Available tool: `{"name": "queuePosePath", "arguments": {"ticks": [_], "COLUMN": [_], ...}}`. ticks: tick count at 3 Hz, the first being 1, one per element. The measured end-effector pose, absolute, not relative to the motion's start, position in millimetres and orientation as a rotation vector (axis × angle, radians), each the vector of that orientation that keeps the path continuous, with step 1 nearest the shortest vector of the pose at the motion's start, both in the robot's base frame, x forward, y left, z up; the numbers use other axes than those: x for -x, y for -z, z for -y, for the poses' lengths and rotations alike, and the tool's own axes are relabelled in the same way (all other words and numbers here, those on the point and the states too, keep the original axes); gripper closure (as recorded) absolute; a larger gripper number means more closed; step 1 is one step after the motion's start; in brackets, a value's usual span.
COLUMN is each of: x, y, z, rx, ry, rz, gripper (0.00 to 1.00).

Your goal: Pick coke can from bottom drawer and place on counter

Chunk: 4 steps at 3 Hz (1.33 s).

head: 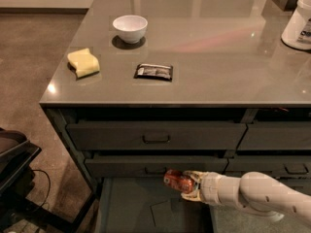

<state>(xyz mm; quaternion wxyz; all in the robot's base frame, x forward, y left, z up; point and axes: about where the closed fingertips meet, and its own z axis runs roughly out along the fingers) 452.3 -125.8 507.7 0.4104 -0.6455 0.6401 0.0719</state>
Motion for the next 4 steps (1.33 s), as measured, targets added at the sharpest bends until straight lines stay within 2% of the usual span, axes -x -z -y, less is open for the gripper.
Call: {"name": "queuePosePath", "arguments": {"ticks": [2, 3, 4], "x": [-410, -402, -402], "y": [-662, -698, -698], "z": [94, 86, 87], "rx": [1.799, 1.833, 1.833], "ry": [0.141, 0.249, 0.249], "rz": [-1.339, -1.292, -1.293], "gripper": [1.0, 1.0, 1.0]}}
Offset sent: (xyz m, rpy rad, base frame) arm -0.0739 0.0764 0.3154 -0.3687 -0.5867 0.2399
